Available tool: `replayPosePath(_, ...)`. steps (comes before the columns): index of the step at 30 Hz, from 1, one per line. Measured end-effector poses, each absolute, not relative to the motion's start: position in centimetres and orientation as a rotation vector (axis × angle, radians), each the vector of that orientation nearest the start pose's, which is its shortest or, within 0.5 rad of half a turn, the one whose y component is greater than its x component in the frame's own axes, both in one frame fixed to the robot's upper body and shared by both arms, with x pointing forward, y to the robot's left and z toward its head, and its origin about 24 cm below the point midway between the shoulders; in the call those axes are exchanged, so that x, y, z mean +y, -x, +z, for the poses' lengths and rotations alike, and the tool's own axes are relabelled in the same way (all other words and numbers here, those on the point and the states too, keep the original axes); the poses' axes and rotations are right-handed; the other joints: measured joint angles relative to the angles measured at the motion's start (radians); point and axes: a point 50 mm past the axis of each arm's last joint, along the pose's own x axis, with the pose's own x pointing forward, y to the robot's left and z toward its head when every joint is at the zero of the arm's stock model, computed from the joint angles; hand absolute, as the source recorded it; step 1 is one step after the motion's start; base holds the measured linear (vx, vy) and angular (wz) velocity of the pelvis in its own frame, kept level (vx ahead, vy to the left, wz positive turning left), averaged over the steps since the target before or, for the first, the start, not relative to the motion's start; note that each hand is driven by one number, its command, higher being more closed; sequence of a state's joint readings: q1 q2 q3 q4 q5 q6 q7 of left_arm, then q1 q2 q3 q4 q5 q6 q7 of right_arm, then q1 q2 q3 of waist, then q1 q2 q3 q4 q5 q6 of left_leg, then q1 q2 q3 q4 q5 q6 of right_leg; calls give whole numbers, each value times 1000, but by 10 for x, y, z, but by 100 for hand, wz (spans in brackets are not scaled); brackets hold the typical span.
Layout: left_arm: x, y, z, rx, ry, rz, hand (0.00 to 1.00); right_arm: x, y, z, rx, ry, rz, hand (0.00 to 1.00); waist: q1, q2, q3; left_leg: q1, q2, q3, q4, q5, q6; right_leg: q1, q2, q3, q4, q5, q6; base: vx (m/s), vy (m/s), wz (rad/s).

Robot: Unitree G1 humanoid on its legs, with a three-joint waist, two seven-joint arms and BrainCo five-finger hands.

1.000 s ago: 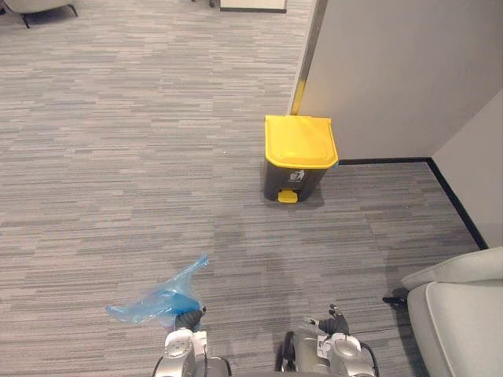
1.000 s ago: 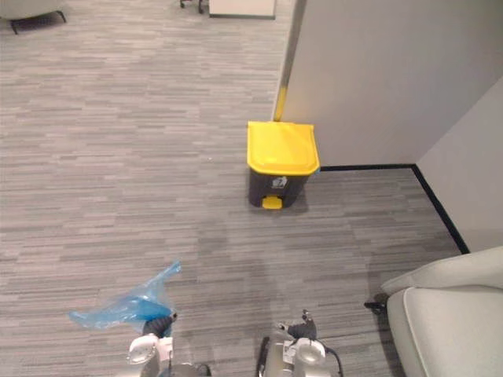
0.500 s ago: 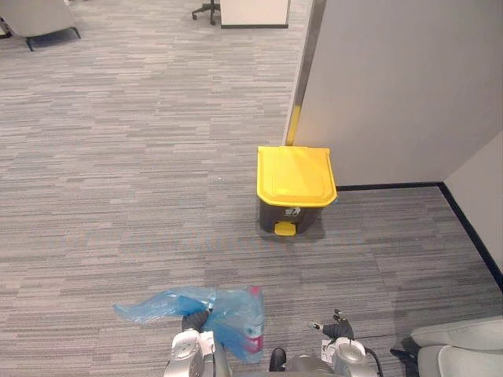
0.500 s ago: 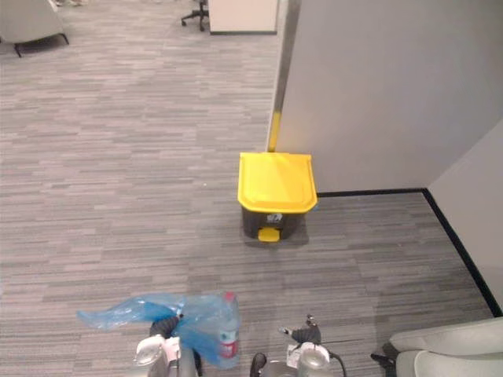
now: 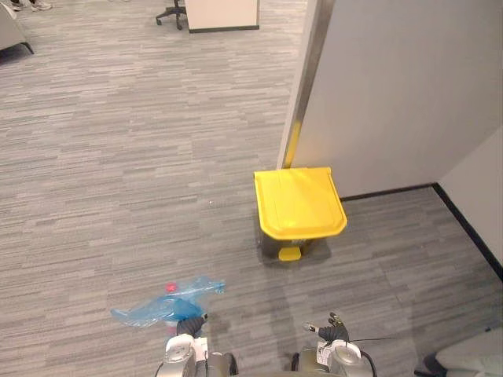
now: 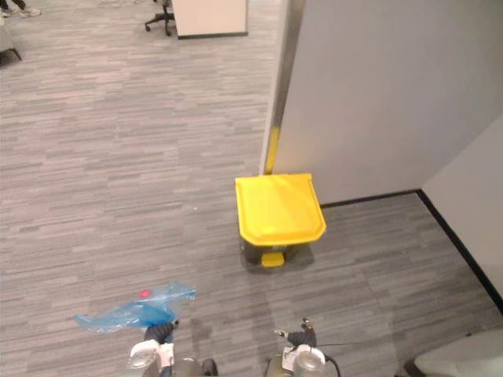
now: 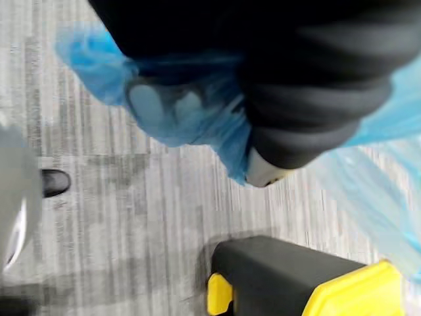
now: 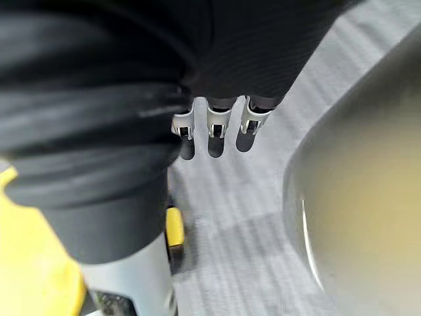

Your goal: Gather rubbish on tea table into small bin, then transfer packed bag to large trash can.

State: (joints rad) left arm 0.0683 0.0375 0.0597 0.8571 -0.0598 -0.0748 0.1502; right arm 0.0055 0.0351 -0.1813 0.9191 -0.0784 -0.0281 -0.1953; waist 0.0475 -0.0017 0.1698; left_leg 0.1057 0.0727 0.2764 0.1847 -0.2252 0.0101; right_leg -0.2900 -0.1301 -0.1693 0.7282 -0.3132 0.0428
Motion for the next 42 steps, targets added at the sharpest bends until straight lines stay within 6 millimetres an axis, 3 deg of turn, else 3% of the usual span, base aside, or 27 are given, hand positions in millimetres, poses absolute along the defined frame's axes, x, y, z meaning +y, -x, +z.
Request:
replayPosePath(1, 185, -142, -136, 849, -24, 261, 100, -172, -151, -140, 901, 48, -295, 0, -5, -3, -2, 8, 5, -14, -4, 0, -1, -18, 27, -5, -150, 37, -6, 336, -145, 27)
replayPosePath(2, 188, -141, -136, 852, -31, 263, 100, -171, -149, -140, 907, 51, -290, 0, -11, -20, -9, 13, -8, -20, -6, -4, -11, -12, 37, 5, -282, 117, -12, 350, -145, 37)
replayPosePath(3, 190, -140, -138, 862, -37, 267, 100, -173, -145, -143, 925, 57, -291, 0, -15, -42, -7, 27, -25, -47, -4, -17, -34, -3, 44, 30, -356, 234, -104, 438, -174, 15)
replayPosePath(4, 184, -136, -142, 891, -21, 265, 100, -185, -147, -142, 923, 87, -302, 0, -10, 2, -15, 36, 12, -80, 1, -26, -49, 11, 70, 17, -356, 233, -112, 371, -133, 1)
replayPosePath(7, 175, -139, -142, 888, 6, 256, 100, -201, -146, -141, 929, 117, -332, 0, -15, 38, -21, 36, 42, -104, 24, -4, -85, 58, 98, -5, -412, 218, -118, 366, -152, 2)
replayPosePath(9, 169, -143, -141, 880, 25, 247, 100, -201, -134, -145, 960, 110, -345, 0, -18, 32, -13, 10, 61, -115, 155, 11, -108, 132, 101, -29, -452, 204, -123, 249, -106, 35)
replayPosePath(10, 164, -144, -141, 879, 45, 245, 100, -201, -132, -145, 964, 109, -347, 0, -16, 27, -11, -37, 76, -119, 294, 27, -129, 178, 101, -36, -480, 201, -122, 190, -17, 17)
replayPosePath(11, 159, -143, -141, 878, 59, 233, 100, -197, -128, -147, 972, 98, -342, 0, -10, 17, -8, -104, 98, -113, 449, 41, -130, 218, 93, -34, -512, 199, -124, 172, 12, 3)
replayPosePath(13, 156, -146, -138, 857, 76, 220, 100, -192, -129, -147, 971, 78, -346, 0, -7, 14, -7, -178, 134, -56, 514, -28, -96, 244, 90, -31, -540, 199, -124, 125, 49, -7)
replayPosePath(15, 155, -149, -137, 848, 77, 218, 100, -191, -130, -147, 970, 64, -352, 0, -4, 8, -3, -213, 129, -18, 401, -48, -85, 259, 75, -19, -548, 202, -112, 124, 123, -13)
replayPosePath(16, 155, -148, -138, 850, 78, 217, 100, -191, -130, -147, 968, 63, -354, 0, -3, 6, -2, -219, 118, -15, 266, -28, -87, 259, 70, -9, -549, 201, -96, 97, 164, -19)
replayPosePath(17, 154, -147, -138, 853, 79, 214, 100, -194, -128, -147, 971, 64, -365, 0, -3, 31, -15, -218, 110, -24, 146, 53, -93, 257, 80, -5, -552, 199, -75, 91, 185, -23)
replayPosePath(18, 157, -145, -140, 868, 70, 216, 100, -197, -128, -147, 977, 65, -377, 0, -2, 25, -19, -204, 95, -30, 89, 81, -103, 256, 80, 23, -563, 201, -51, 116, 179, -10)
replayPosePath(21, 164, -143, -140, 872, 19, 201, 100, -191, -122, -150, 996, 49, -370, 0, -1, -8, -33, -155, 34, -7, -9, 108, -77, 282, 35, 42, -631, 225, -13, 98, 151, -8)
replayPosePath(23, 170, -140, -142, 886, -4, 201, 100, -190, -122, -151, 1002, 50, -365, 0, -1, -10, -36, -117, 5, 16, -58, 116, -65, 295, 17, 63, -657, 235, 3, 88, 146, -26)
replayPosePath(27, 178, -135, -144, 906, -39, 203, 100, -189, -122, -151, 1005, 53, -359, 0, -7, -6, -40, -99, -23, 23, -97, 122, -58, 309, 6, 74, -693, 245, 14, 82, 87, -11)
replayPosePath(33, 192, -125, -146, 930, -81, 222, 100, -191, -130, -151, 1006, 73, -342, 0, -4, -8, -42, -88, -23, 18, -95, 119, -57, 302, 10, 116, -693, 252, 6, 62, 5, -22)
replayPosePath(36, 188, -124, -147, 934, -69, 219, 100, -193, -135, -149, 992, 88, -335, 0, 2, -6, -37, -86, -23, 9, -83, 81, -42, 233, 10, 149, -574, 221, 17, -29, 49, -35)
replayPosePath(39, 187, -127, -146, 928, -67, 217, 100, -200, -133, -148, 995, 103, -345, 0, -5, 5, -1, -43, -21, 1, -65, 41, -8, 136, -15, 112, -324, 187, 49, -95, 73, -9)
replayPosePath(40, 187, -125, -147, 936, -66, 219, 100, -198, -133, -148, 992, 88, -352, 0, -12, 6, 5, -26, -21, -2, -57, 26, -2, 119, -23, 86, -305, 164, 49, -77, 86, -3)
replayPosePath(42, 189, -127, -147, 935, -71, 221, 100, -196, -137, -146, 973, 84, -348, 0, -12, -3, 12, -19, -11, -7, -22, -4, 2, 62, -23, 25, -324, 174, 49, 10, 57, -3)
